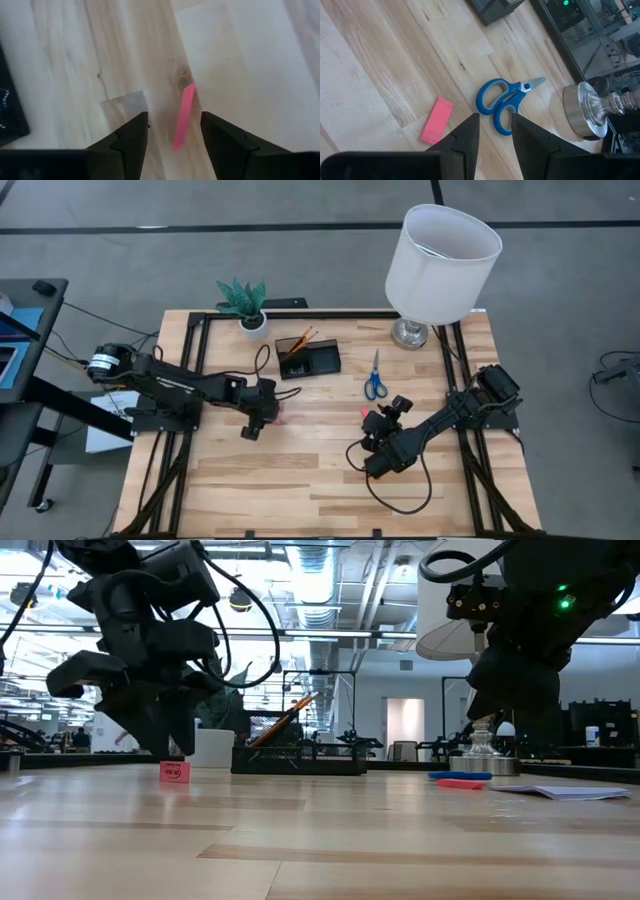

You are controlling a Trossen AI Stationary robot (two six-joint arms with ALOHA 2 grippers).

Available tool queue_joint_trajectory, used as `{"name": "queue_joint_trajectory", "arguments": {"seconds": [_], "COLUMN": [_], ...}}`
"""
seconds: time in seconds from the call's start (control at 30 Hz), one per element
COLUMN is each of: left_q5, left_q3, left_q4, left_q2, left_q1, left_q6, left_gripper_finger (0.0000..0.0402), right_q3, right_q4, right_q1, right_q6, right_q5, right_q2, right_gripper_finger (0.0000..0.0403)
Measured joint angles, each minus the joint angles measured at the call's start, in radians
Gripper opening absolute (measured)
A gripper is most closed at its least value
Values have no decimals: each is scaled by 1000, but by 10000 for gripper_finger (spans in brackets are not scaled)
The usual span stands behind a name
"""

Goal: Pick and place office supplies into organizer
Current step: Put the left pink eraser into the black desk organizer

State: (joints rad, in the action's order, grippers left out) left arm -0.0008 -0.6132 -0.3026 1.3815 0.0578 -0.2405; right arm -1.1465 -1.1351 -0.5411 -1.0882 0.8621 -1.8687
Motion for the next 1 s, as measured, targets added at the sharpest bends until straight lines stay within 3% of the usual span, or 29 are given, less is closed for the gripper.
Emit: {"name": "queue_joint_trajectory", "arguments": {"seconds": [0.67,0.8,0.93,1.0], "left_q5": [48,40,29,13], "left_q3": [-3,-3,-3,-3], "left_q4": [72,78,82,83], "left_q2": [137,138,139,139], "left_q1": [-1,1,2,2], "left_q6": [-17,-23,-63,-63], "left_gripper_finger": [165,119,29,15], "right_q3": [0,0,0,0], "right_q4": [0,0,0,0], "right_q1": [0,0,0,0], "right_q6": [-1,-1,0,-1], "right_q5": [0,0,0,0], "right_q2": [0,0,0,0], "right_gripper_finger": [107,107,107,107]}}
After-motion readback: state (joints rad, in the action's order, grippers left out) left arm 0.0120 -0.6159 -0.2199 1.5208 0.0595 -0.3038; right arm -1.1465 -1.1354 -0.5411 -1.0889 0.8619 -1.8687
